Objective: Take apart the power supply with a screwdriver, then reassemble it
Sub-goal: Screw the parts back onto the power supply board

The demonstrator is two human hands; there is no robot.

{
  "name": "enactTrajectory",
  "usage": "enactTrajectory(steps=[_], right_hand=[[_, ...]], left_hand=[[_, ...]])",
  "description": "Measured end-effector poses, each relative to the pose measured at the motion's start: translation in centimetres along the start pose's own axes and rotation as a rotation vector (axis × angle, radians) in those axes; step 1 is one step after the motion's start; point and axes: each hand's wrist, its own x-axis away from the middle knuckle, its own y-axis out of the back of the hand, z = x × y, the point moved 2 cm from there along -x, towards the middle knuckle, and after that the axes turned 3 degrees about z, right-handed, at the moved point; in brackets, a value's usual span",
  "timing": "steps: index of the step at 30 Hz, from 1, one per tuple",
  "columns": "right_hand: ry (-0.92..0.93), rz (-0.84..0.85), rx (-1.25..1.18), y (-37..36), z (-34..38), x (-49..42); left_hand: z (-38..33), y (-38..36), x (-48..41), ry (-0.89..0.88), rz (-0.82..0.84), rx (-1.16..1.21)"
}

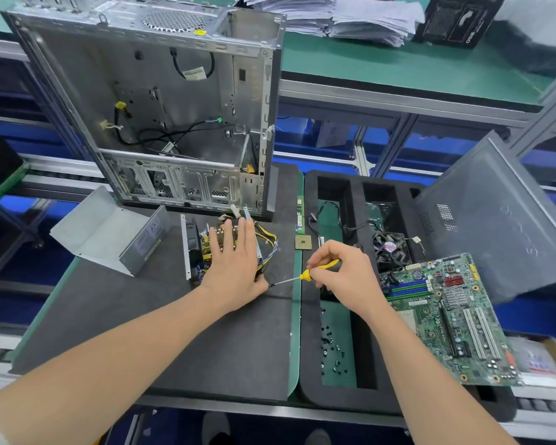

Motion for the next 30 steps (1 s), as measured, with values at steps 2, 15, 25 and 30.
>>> enactTrajectory(steps=[2,15,25,30], right_hand=[[-0.002,0.001,-0.005,0.1,-0.1,-0.1],[0.007,0.011,-0.013,0.6,-0.3,-0.6],[-0.008,0.016,0.002,1.3,-0.8,-0.3],[-0.017,0.013,0.007,1.2,-0.8,-0.4]], left_hand=[[0.3,0.1,0.2,-0.023,0.008,0.019],[0.0,0.6,0.0,0.041,-0.025,0.022],[-2.4,2.5,-1.1,0.135,0.1,0.029],[-2.8,3.4,-1.2,0.125,0.135,-0.004]])
